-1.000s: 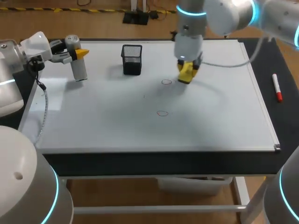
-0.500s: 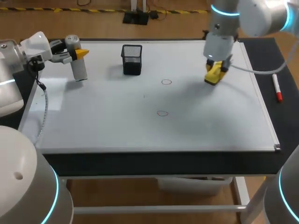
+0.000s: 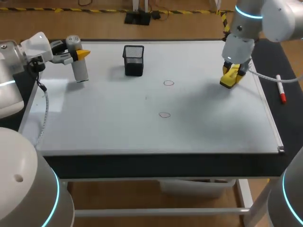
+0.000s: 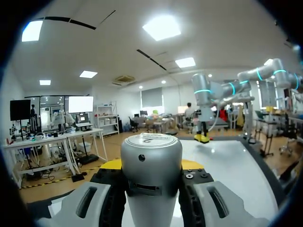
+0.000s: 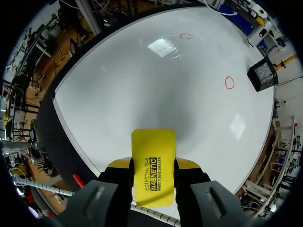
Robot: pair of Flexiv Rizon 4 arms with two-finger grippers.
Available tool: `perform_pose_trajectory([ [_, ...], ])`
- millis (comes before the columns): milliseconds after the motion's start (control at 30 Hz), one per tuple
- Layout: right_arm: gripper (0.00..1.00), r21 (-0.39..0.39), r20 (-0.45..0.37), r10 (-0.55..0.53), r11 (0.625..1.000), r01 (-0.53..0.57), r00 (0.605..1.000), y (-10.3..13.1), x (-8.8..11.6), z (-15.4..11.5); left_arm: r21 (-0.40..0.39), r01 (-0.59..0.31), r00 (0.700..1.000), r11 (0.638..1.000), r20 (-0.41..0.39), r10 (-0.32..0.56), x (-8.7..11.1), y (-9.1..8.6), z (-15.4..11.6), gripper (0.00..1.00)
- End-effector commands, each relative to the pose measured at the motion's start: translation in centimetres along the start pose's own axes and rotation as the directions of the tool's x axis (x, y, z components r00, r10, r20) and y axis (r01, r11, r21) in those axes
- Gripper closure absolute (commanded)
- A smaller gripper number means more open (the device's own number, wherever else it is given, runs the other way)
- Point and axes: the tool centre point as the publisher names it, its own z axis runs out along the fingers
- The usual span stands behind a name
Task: Pick up the inspection probe, press it on each red-marked spot on the whiteboard one by one, put down the probe, pick up the eraser, and wipe off all the red marks.
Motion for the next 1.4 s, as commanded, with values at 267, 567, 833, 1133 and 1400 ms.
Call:
perform_pose_trajectory([
  [267,1.00,0.003,-0.002,-0.003,1.000,0.003,1.000,0.0,0.0,-0.1,0.002,-0.003,1.000,1.000,0.003,0.003,0.0,0.0,0.1,1.00],
  [567,1.00,0.003,-0.002,-0.003,1.000,0.003,1.000,0.0,0.0,-0.1,-0.002,-0.009,1.000,1.000,-0.028,0.009,1.3,-0.1,0.8,1.00],
  [833,1.00,0.003,-0.002,-0.003,1.000,0.003,1.000,0.0,0.0,-0.1,0.038,0.014,0.994,0.999,-0.110,-0.010,4.5,-0.9,2.2,1.00],
  [1133,1.00,0.003,-0.002,-0.003,1.000,0.003,1.000,0.0,0.0,-0.1,0.041,0.031,0.986,0.999,-0.165,-0.024,8.5,-1.5,4.8,1.00],
  [1400,1.00,0.003,-0.002,-0.003,1.000,0.003,1.000,0.0,0.0,-0.1,0.037,0.046,0.984,0.998,-0.177,-0.038,12.0,-1.7,7.3,1.00],
])
